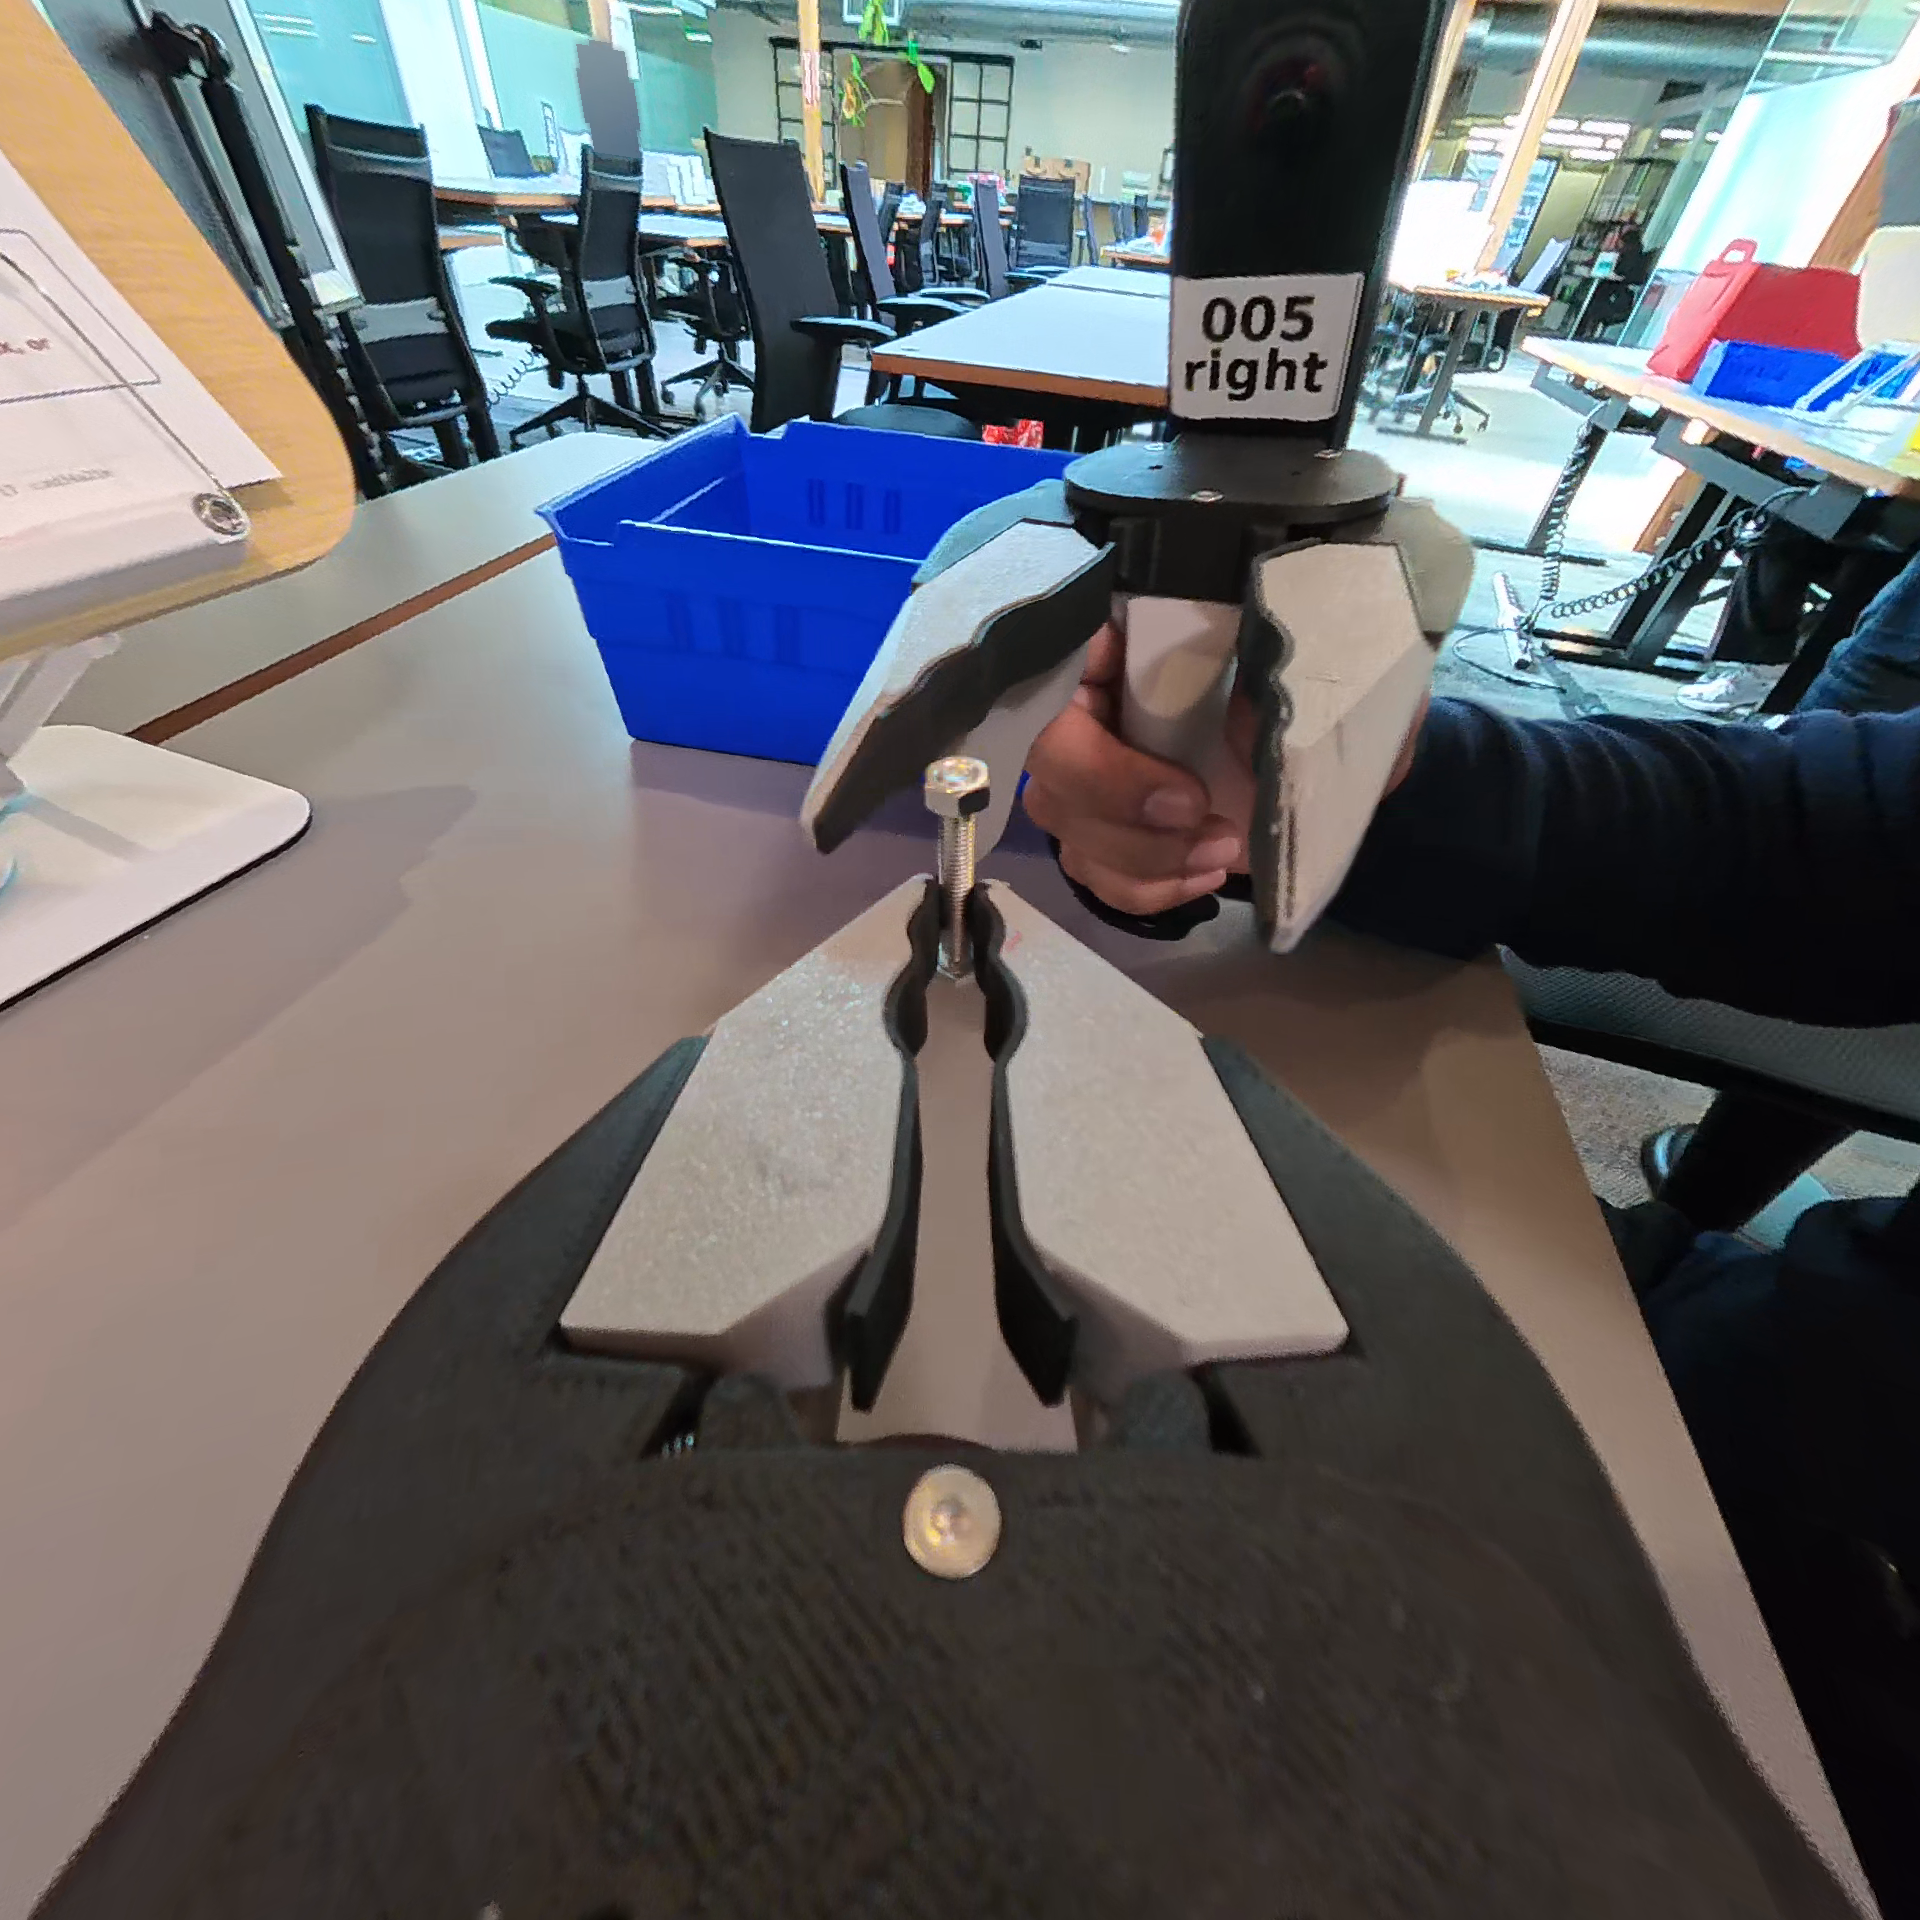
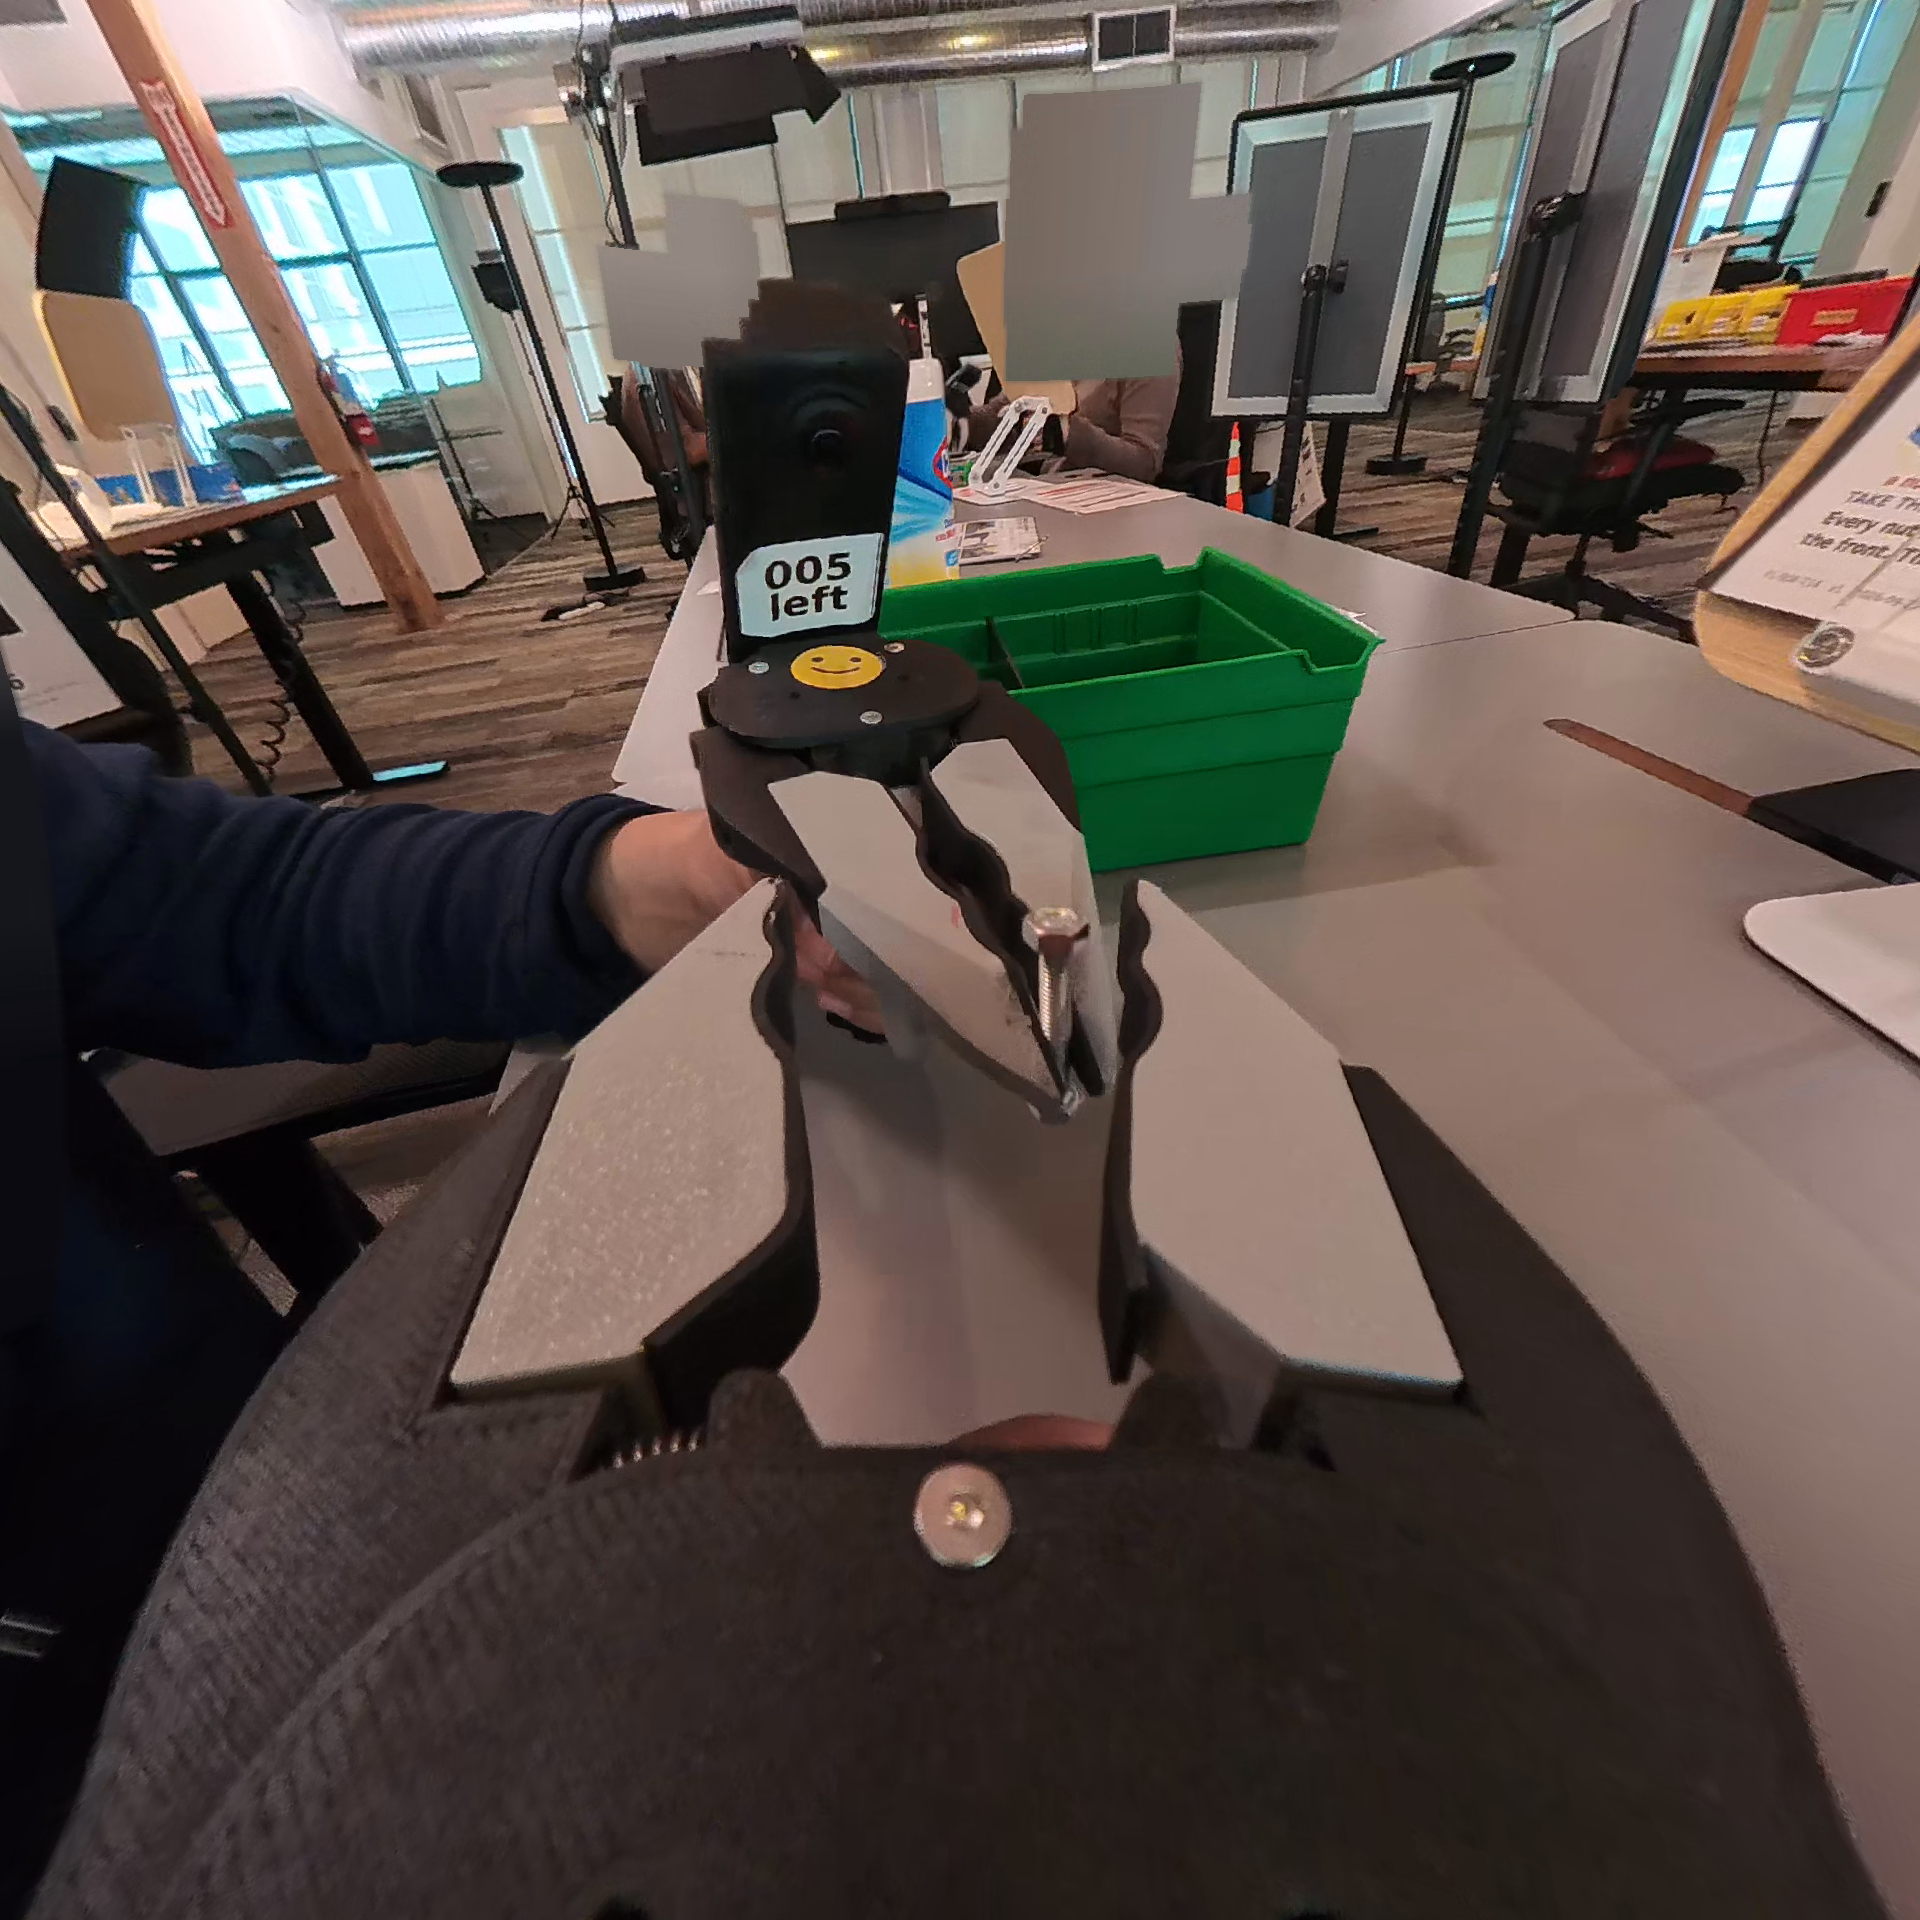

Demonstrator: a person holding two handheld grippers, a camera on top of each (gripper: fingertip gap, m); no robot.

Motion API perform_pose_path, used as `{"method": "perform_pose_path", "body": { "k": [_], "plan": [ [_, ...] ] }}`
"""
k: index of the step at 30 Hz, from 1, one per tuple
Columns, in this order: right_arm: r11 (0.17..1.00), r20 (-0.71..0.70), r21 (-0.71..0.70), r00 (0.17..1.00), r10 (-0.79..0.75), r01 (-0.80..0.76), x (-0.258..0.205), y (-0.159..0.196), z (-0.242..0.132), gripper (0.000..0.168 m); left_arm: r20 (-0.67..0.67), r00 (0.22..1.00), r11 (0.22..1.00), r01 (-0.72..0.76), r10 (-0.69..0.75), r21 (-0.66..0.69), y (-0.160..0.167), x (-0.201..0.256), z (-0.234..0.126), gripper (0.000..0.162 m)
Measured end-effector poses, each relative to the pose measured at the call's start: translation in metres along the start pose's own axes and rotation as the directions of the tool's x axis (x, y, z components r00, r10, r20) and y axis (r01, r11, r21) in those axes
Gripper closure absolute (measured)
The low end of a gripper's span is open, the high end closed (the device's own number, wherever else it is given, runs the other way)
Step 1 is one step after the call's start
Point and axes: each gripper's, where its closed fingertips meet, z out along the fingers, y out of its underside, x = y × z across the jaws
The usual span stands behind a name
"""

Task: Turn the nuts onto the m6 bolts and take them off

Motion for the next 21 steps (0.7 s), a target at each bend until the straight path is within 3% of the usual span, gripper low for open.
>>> {"method": "perform_pose_path", "body": {
  "k": [7,10,18,21],
  "plan": [
    [0.999,-0.032,-0.023,0.999,-0.032,0.031,0.004,0.003,-0.001,0.105,0.087,0.994,0.998,0.061,-0.060,-0.017,0.005,-0.022,-0.007,0.159],
    [1.000,-0.029,0.008,1.000,-0.010,0.010,0.006,-0.002,-0.006,0.112,0.134,0.985,0.994,0.113,-0.111,-0.006,0.006,-0.035,-0.012,0.159],
    [0.999,-0.017,-0.005,0.999,0.033,-0.033,0.007,0.003,0.002,0.107,-0.007,0.998,0.998,0.064,-0.064,-0.008,0.003,-0.004,0.001,0.159],
    [0.999,-0.007,-0.028,1.000,0.029,-0.029,0.004,0.007,0.004,0.102,0.067,0.997,0.998,0.050,-0.048,-0.040,0.008,-0.014,0.001,0.159]
  ]
}}
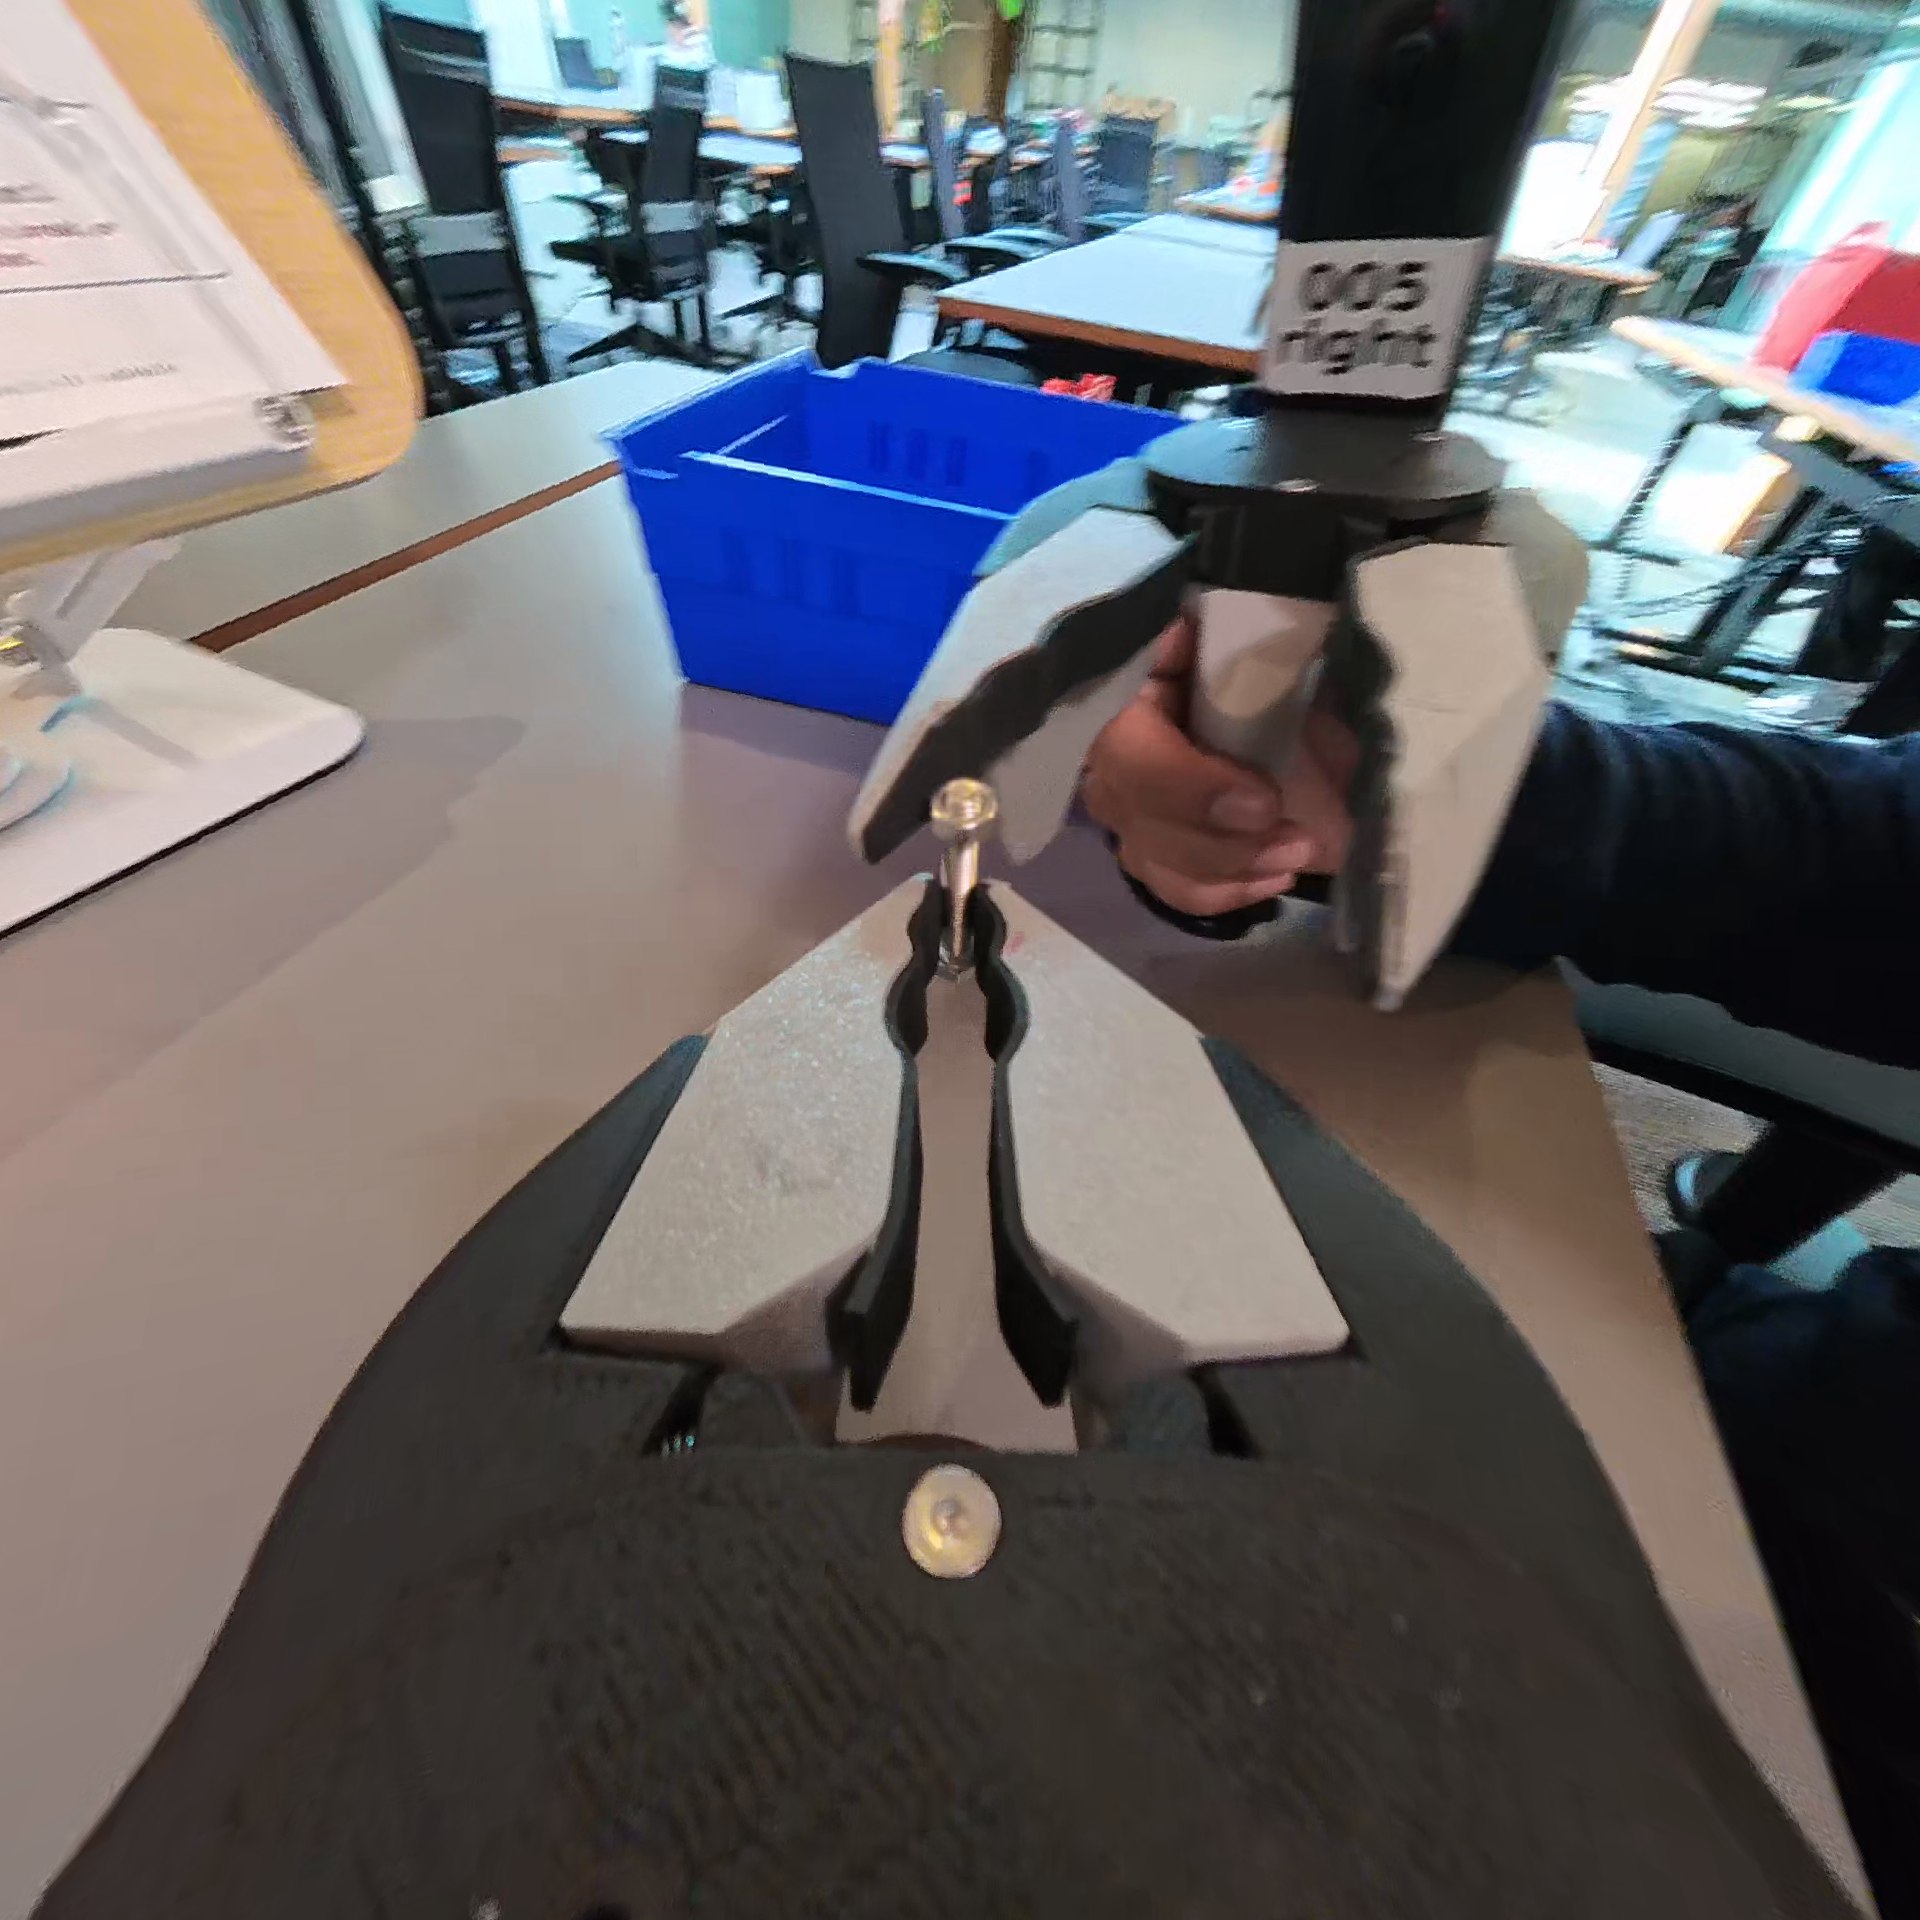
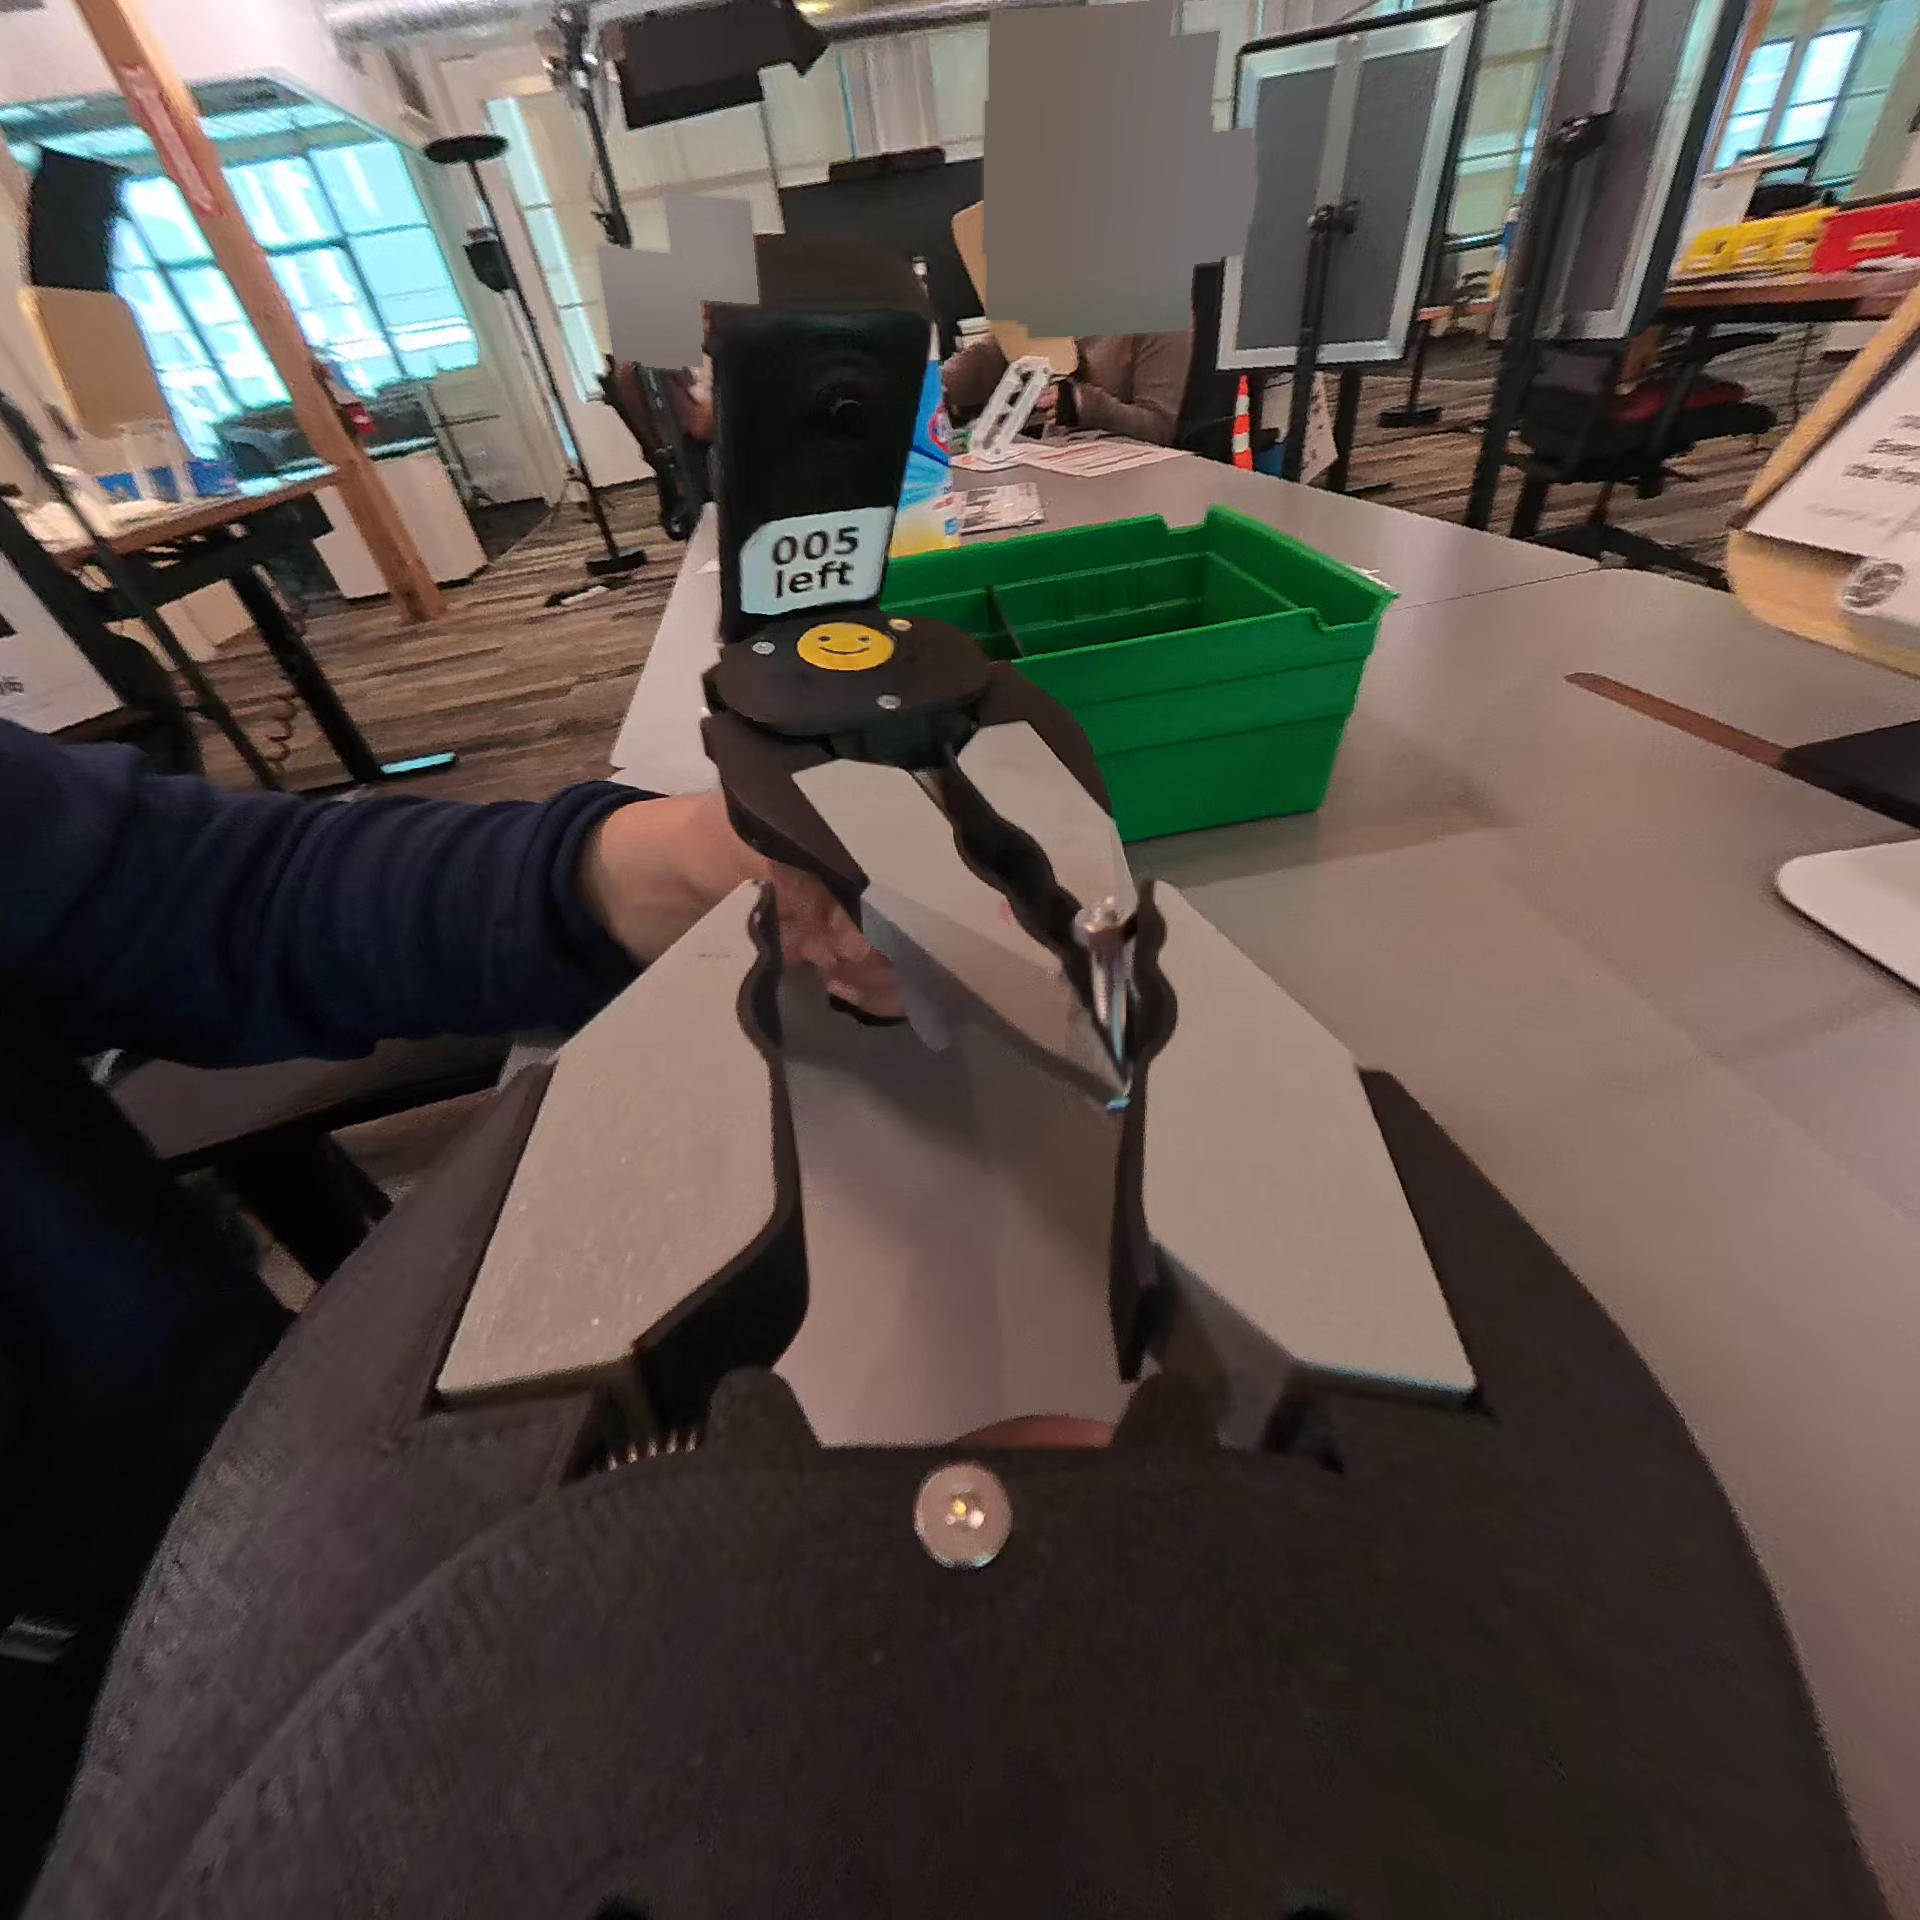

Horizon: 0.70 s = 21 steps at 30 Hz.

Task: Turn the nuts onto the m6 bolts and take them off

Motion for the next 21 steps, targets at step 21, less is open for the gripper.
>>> {"method": "perform_pose_path", "body": {
  "k": [21],
  "plan": [
    [0.998,-0.132,-0.058,0.991,0.015,-0.022,0.030,0.012,-0.007,0.146,0.019,1.000,0.997,0.025,-0.024,-0.073,0.011,-0.004,0.001,0.159]
  ]
}}
